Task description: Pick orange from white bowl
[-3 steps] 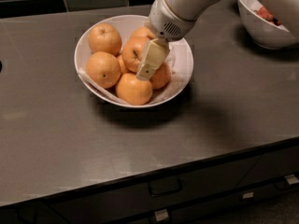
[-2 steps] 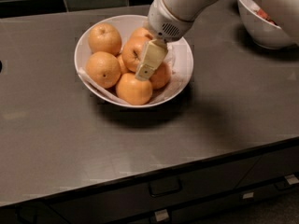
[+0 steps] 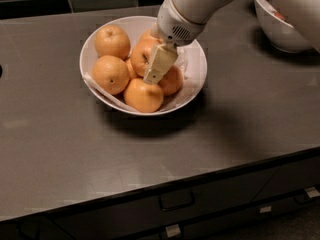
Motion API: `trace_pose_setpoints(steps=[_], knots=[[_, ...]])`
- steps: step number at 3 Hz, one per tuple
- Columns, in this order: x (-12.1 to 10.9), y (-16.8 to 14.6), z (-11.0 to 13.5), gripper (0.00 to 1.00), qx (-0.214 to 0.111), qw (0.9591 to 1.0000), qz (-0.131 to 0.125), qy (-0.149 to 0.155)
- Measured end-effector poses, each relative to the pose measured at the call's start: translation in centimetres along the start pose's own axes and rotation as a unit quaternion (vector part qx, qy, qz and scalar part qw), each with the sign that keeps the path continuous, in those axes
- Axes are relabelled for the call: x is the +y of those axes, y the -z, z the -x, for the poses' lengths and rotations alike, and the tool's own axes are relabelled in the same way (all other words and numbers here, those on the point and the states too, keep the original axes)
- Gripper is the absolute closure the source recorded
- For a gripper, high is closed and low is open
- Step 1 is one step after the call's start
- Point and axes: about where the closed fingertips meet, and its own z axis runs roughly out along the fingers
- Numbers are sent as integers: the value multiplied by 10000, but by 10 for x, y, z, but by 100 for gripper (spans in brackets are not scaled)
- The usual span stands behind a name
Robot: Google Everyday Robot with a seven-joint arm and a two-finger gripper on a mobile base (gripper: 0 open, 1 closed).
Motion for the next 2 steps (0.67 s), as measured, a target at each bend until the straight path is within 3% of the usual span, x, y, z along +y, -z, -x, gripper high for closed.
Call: trace_pose_setpoints(steps=[2], knots=[[-3,-14,2,27,-5,10000,-21,-13]])
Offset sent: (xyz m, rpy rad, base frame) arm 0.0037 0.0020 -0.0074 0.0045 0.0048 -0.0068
